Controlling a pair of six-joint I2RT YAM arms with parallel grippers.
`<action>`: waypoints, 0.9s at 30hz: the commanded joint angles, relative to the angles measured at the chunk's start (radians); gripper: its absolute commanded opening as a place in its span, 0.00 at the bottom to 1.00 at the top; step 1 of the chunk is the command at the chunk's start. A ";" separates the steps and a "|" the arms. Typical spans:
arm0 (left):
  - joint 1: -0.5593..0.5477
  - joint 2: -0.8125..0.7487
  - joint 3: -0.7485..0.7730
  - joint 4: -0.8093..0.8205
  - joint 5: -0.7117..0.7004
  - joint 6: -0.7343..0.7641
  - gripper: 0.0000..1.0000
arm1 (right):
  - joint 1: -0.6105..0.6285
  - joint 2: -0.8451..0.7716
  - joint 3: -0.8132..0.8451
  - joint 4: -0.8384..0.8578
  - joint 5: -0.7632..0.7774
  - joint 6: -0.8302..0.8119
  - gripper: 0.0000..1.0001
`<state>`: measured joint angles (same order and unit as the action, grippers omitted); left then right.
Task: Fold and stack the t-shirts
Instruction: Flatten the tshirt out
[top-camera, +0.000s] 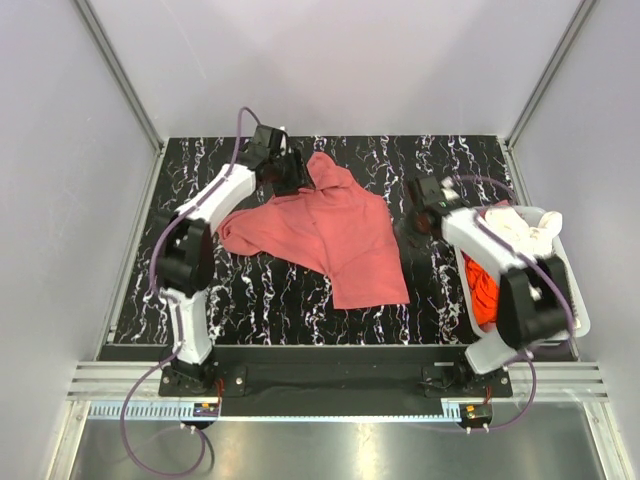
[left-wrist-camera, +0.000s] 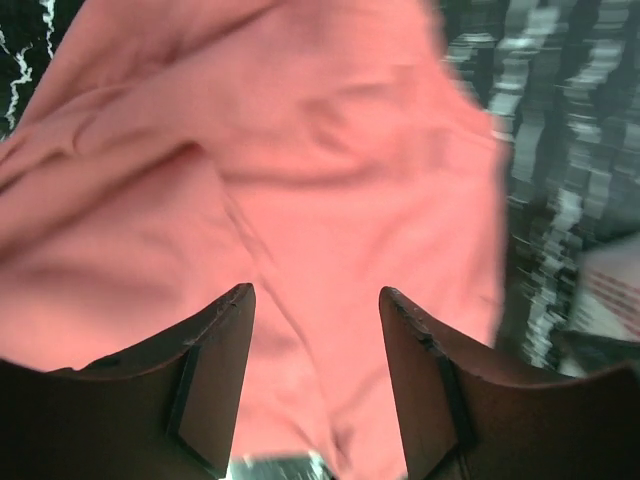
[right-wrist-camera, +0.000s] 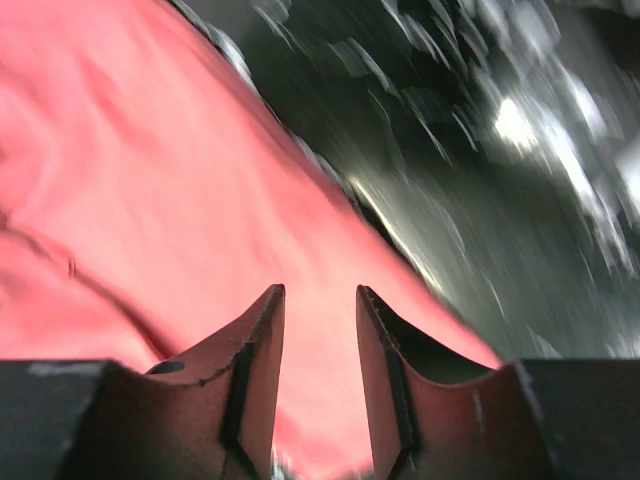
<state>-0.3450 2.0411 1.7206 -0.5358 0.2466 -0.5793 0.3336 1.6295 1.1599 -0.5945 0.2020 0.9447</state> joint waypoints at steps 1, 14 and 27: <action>-0.017 -0.200 -0.055 0.019 -0.024 0.016 0.58 | 0.005 -0.191 -0.187 -0.154 -0.101 0.227 0.41; -0.040 -0.415 -0.314 0.025 -0.056 0.036 0.58 | 0.136 -0.395 -0.453 -0.197 -0.050 0.479 0.44; -0.040 -0.447 -0.349 0.007 -0.156 0.101 0.58 | 0.191 -0.228 -0.467 -0.054 0.048 0.514 0.47</action>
<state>-0.3820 1.6249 1.3640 -0.5476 0.1429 -0.5137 0.5144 1.3563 0.6994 -0.7246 0.2687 1.4364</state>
